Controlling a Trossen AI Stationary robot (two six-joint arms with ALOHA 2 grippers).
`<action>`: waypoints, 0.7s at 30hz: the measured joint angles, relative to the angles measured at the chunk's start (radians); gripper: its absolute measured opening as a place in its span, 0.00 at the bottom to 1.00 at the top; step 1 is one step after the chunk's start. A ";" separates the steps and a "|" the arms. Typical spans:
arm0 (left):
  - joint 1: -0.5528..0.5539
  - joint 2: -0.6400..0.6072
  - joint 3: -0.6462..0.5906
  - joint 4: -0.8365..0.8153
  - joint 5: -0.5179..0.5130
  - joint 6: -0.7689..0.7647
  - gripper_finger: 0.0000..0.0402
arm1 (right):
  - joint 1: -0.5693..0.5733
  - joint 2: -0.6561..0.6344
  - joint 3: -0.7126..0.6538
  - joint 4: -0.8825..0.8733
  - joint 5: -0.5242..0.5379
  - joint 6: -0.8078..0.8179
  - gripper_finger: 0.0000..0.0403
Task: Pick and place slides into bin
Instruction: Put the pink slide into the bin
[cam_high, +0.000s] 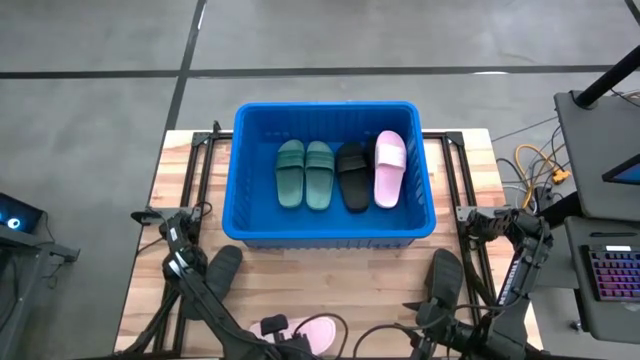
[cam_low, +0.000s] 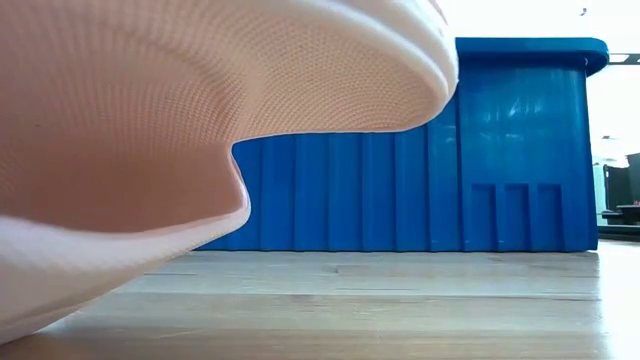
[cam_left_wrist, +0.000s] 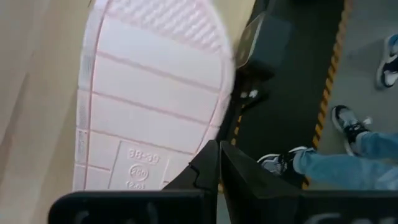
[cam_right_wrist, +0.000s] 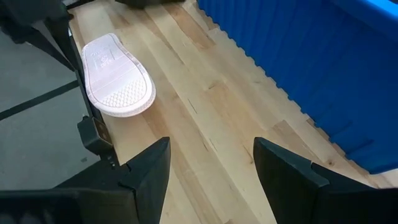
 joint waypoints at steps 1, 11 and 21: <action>-0.001 0.000 -0.009 0.000 0.003 -0.001 0.00 | 0.000 0.000 0.000 0.000 0.000 0.000 0.54; 0.010 0.001 -0.026 0.024 0.026 0.006 0.00 | 0.000 0.000 -0.001 0.002 0.000 0.003 0.54; 0.013 0.001 -0.038 0.023 0.031 0.006 0.00 | 0.000 0.000 -0.017 0.003 0.000 0.010 0.54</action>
